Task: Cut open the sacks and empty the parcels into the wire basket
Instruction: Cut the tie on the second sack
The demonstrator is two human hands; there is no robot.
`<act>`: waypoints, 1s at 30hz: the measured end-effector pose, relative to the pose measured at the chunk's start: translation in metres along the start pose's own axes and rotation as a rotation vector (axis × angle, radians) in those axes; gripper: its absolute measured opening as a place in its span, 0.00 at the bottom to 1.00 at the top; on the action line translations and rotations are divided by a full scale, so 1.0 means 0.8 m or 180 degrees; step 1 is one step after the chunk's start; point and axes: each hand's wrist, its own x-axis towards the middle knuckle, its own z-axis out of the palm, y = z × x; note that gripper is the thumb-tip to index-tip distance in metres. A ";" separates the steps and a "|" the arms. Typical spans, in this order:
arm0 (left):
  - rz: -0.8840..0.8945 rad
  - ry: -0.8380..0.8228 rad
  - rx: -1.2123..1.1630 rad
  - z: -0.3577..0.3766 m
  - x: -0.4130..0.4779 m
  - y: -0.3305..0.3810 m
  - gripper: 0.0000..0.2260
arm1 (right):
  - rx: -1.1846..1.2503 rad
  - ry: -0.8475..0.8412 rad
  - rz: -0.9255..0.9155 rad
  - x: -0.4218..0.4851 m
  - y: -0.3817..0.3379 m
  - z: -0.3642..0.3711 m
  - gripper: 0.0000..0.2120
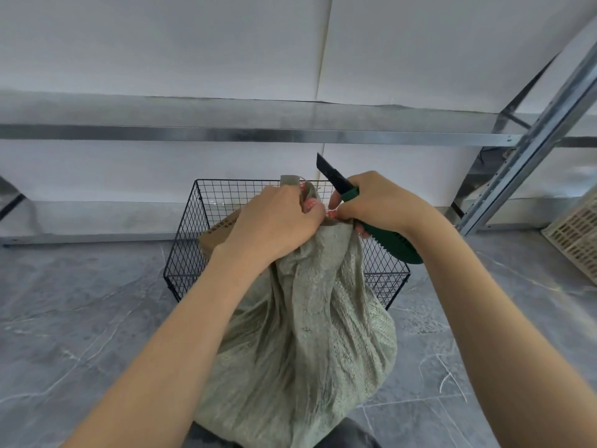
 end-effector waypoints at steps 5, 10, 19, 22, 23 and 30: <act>-0.0347 -0.0516 0.0551 0.016 -0.001 -0.018 0.17 | -0.0039 -0.0120 -0.0016 -0.010 0.008 -0.002 0.03; -0.0494 -0.0052 0.0069 0.032 -0.009 -0.023 0.13 | -0.0243 -0.0483 -0.0007 -0.023 0.006 0.000 0.10; -0.0559 0.0349 -0.0223 0.045 -0.019 -0.025 0.15 | -0.0922 -0.1298 0.0488 -0.027 -0.009 -0.005 0.20; -0.0526 0.0370 -0.0312 0.045 -0.019 -0.027 0.17 | -0.1038 -0.1363 0.0653 -0.024 -0.016 -0.004 0.18; -0.0534 0.0370 -0.0358 0.044 -0.019 -0.028 0.17 | -0.1082 -0.1369 0.0681 -0.023 -0.018 -0.004 0.17; -0.0467 0.0600 -0.0190 0.039 -0.020 -0.026 0.13 | -0.1124 -0.1253 0.0776 -0.011 -0.015 0.005 0.20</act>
